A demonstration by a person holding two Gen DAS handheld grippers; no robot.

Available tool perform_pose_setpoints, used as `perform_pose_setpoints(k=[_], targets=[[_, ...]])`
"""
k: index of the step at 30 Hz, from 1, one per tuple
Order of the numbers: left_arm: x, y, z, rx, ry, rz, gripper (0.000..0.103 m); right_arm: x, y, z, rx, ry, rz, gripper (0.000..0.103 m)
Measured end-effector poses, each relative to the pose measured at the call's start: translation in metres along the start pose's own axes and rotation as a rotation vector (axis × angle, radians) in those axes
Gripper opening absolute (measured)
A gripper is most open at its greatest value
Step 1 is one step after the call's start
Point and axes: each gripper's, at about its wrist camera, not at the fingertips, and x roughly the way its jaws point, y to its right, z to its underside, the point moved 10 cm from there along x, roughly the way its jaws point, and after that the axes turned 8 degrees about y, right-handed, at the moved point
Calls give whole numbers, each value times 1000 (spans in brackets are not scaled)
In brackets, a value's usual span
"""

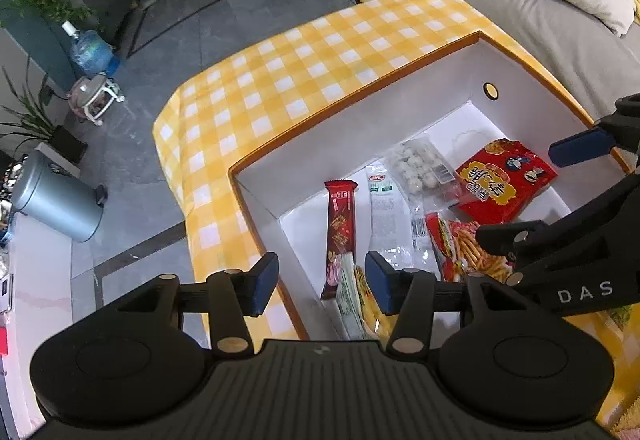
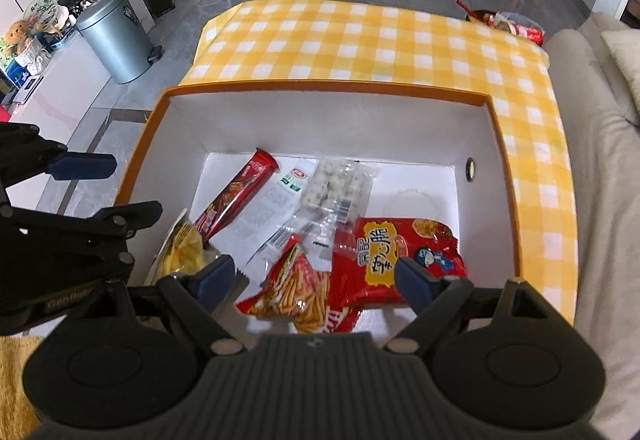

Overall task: Organize snacks
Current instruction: 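Move both tools back to the snacks left on the table, then bring the left gripper to the green tube while the right approaches the yellow packet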

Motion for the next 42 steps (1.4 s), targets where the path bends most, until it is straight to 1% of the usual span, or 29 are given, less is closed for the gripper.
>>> perform_pose_setpoints(k=[5,9,13,16,20,26,32,36,38,41,42], targets=[[-24,1,9,-65,26,-15,61,-24,-4,6,-34,48,22,88],[-41,2,20,-108,48,-42,62,-43,-5,17,-52,71,43,91],[-56,11,33,-136,62,-26,62,-57,-8,33,-87,96,78,91],[-66,20,43,-153,75,-11,62,-64,-10,49,-93,99,74,91],[-75,31,60,-196,82,29,62,-70,-7,74,-80,97,65,91],[-81,50,90,-284,66,87,62,-74,6,117,-8,72,68,91],[-73,69,118,-366,5,134,62,-70,25,160,132,36,95,91],[-67,83,127,-395,-5,168,62,-62,34,190,224,-13,110,90],[-61,91,131,-403,-18,183,62,-58,37,202,245,-42,115,90],[-49,99,136,-456,-49,207,62,-52,42,219,286,-80,128,90],[-44,102,137,-465,-60,214,62,-49,44,223,296,-91,128,86]])
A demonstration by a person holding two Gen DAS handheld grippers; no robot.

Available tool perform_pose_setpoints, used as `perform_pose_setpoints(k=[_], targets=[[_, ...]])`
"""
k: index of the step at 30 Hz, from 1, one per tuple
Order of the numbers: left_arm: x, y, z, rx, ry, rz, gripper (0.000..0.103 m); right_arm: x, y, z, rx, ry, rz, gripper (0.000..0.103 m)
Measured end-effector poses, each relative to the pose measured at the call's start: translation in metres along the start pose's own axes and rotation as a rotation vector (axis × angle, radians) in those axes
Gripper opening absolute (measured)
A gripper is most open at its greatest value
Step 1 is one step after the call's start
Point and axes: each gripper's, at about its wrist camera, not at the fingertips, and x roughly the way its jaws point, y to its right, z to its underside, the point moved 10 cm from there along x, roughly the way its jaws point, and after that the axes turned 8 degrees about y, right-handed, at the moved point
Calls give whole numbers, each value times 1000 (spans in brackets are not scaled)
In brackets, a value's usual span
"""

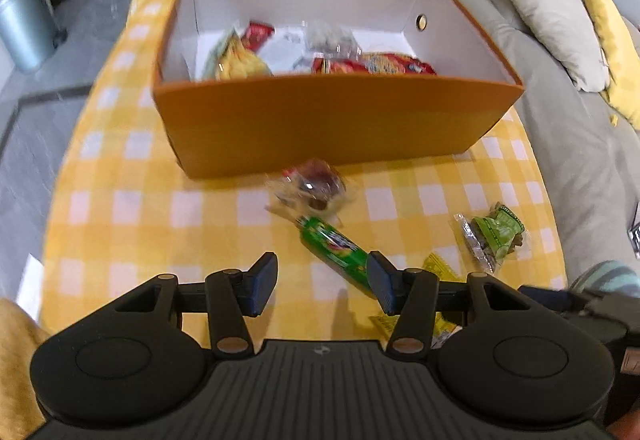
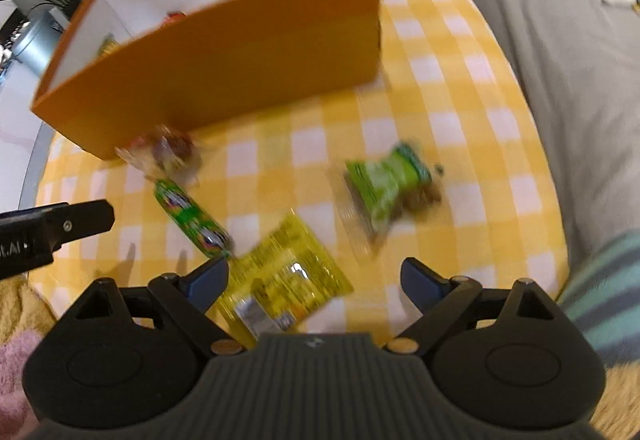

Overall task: Organize snacks
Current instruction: 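Bring the left gripper to the green tube while the right approaches the yellow packet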

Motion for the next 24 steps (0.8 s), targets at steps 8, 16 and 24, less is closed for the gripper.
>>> perform_pose_setpoints(k=[8,16,24], targets=[[39,4,10,-62,-68,-31,62,11,5,2,30,1,2,80],[62,8,9,-84,-85,-49,62,17,9,3,67,-8,-22,80],[60,14,11,-29,-114,-18,33,22,5,5,56,-32,-45,80]])
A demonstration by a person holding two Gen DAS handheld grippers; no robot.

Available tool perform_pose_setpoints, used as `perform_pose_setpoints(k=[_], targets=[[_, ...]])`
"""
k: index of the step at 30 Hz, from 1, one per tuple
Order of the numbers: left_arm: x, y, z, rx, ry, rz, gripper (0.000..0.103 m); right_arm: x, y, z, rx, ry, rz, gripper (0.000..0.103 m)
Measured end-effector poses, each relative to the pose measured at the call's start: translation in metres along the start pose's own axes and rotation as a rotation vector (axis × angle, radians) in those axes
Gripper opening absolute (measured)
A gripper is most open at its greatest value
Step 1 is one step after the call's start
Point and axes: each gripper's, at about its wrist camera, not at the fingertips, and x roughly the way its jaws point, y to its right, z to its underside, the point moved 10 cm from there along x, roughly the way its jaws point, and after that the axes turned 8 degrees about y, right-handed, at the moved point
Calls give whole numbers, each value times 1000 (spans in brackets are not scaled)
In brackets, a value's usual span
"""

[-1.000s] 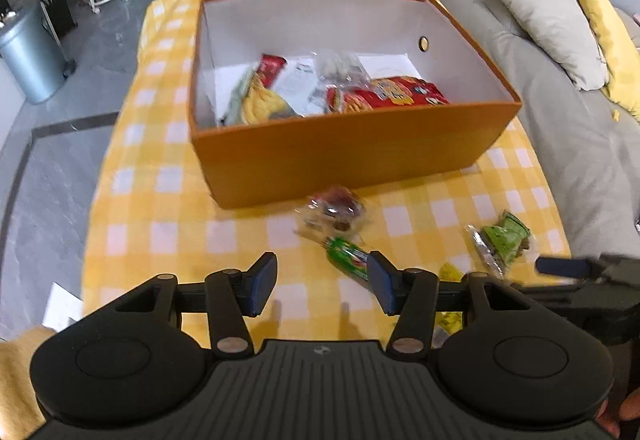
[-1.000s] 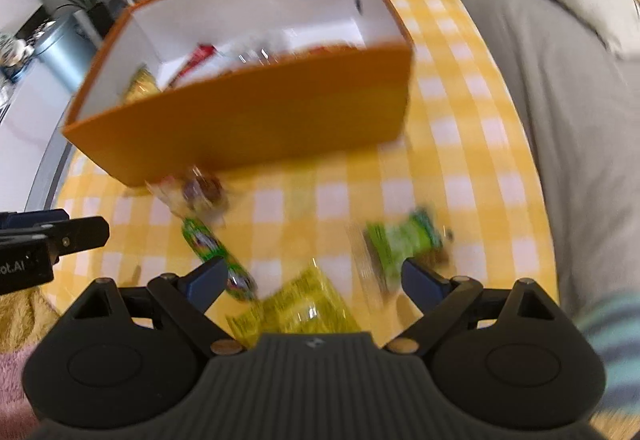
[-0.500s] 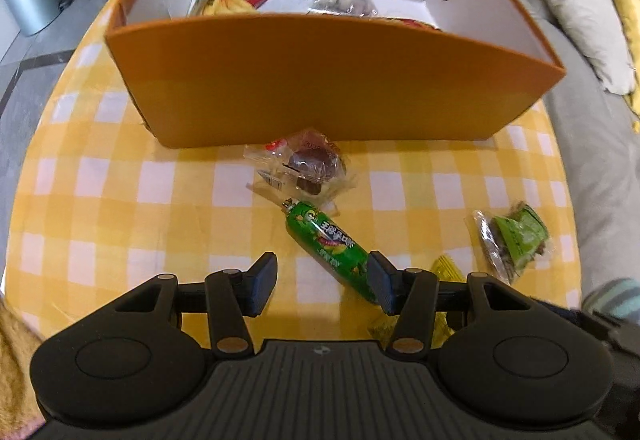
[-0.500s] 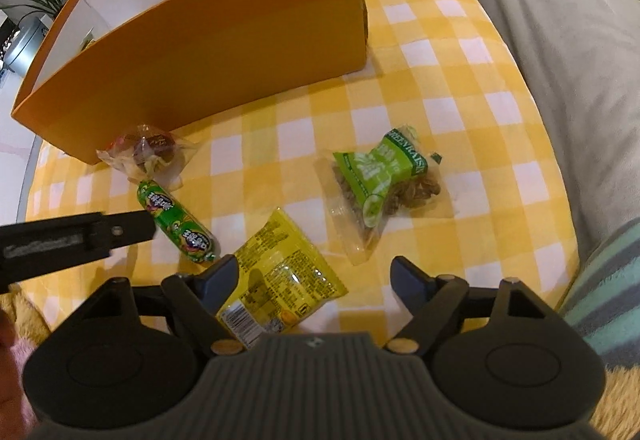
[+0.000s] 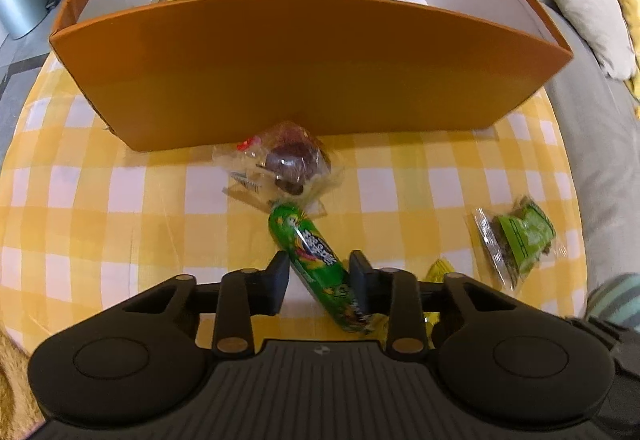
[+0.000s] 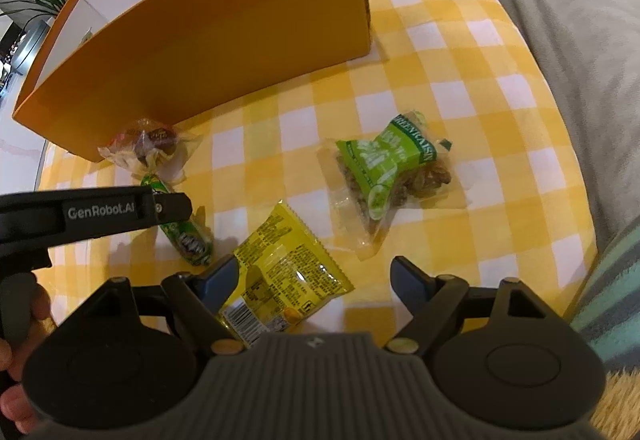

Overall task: Organize snacks
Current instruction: 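Bring the left gripper to the green tube while the right approaches the yellow packet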

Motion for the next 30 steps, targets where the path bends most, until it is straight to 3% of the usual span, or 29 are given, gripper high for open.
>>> perform_pose_setpoints(k=[6,15,21,26,30], targets=[[-10,-4,4,62,-27,-22,26,3,1,9,0,-69,34,80],[-23,-19,11,180,-43,-97,19,6,-12,22,21,-142,-24,72],[-21,-39,16,76,-52,-46,19,10,-24,15,0,-94,-47,72],[-25,-47,13,57,-11,-11,19,15,-45,9,-93,-36,-82,70],[-34,-51,7,14,21,20,20,18,-52,4,-90,-5,-116,69]])
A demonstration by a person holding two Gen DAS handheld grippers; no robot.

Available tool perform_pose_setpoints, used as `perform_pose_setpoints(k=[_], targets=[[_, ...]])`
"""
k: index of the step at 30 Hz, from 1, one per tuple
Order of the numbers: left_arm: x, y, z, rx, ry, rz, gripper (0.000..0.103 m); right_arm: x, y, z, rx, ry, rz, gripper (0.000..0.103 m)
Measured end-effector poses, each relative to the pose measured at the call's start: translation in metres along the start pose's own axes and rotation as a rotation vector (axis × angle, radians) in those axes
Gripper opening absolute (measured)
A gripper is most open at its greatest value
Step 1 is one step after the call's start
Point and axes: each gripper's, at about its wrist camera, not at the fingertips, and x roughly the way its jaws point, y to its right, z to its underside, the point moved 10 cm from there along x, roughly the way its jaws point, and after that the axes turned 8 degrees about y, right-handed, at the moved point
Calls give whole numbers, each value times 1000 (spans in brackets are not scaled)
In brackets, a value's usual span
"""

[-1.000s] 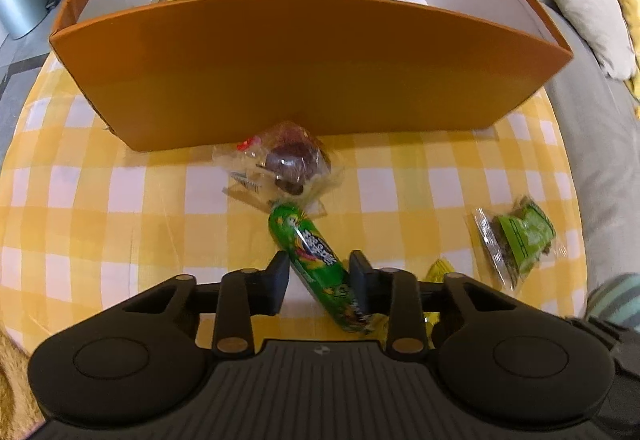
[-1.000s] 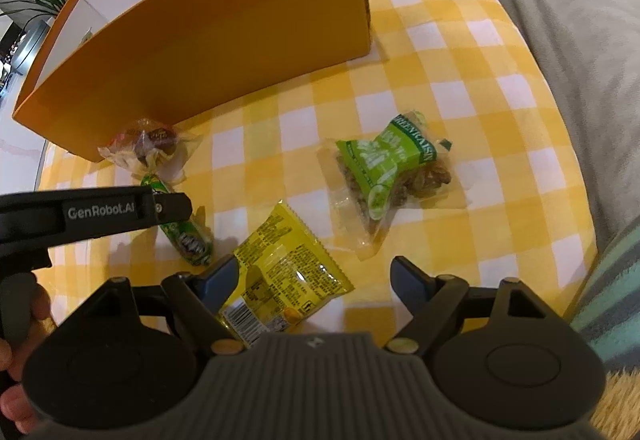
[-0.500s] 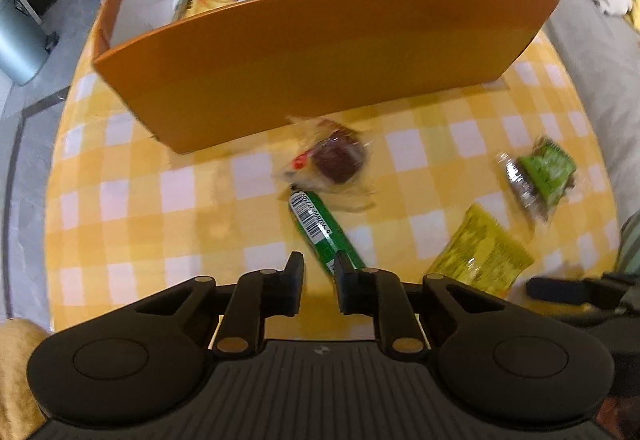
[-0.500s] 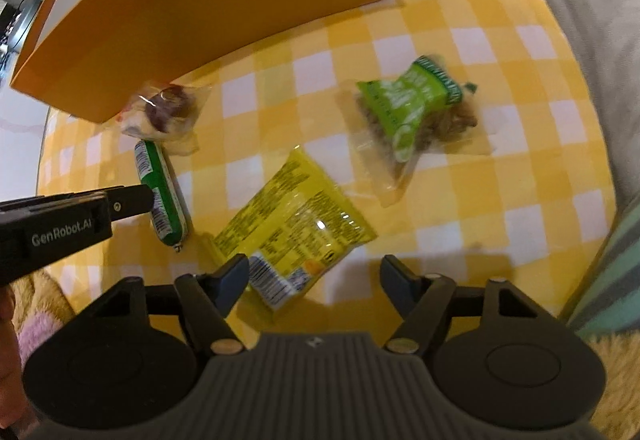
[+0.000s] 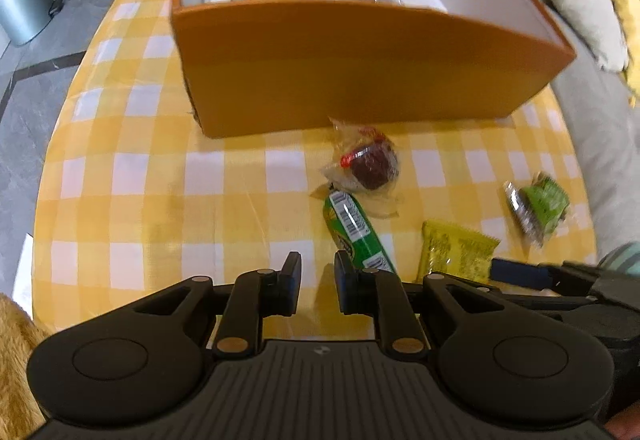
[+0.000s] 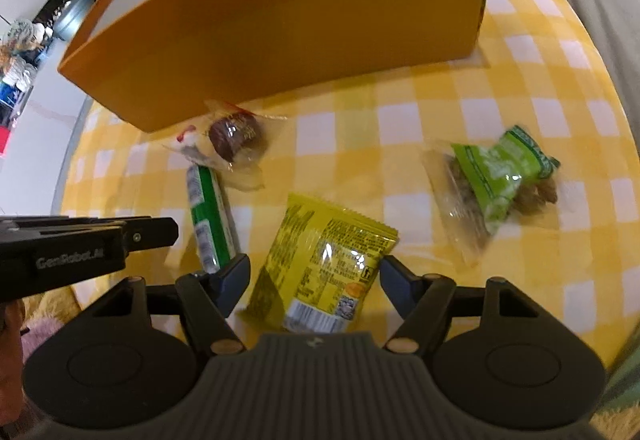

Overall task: Organize snacks
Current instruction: 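Bring the left gripper to the green tube while the right approaches the yellow packet, then close the left gripper on the green tube while the right grips the yellow packet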

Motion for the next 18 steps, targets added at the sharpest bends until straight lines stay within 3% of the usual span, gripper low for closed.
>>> perform_pose_setpoints(k=[6,9,13,18], targets=[[-2,4,-11,-71,30,39,29,2,1,-6,26,14,23,68],[1,7,-12,-64,23,32,30,7,-8,-7,-36,17,65,70],[6,11,-9,-68,7,27,40,16,-21,-3,-149,9,110,74],[15,17,-4,-63,-20,14,47,16,-24,3,-246,5,143,65]])
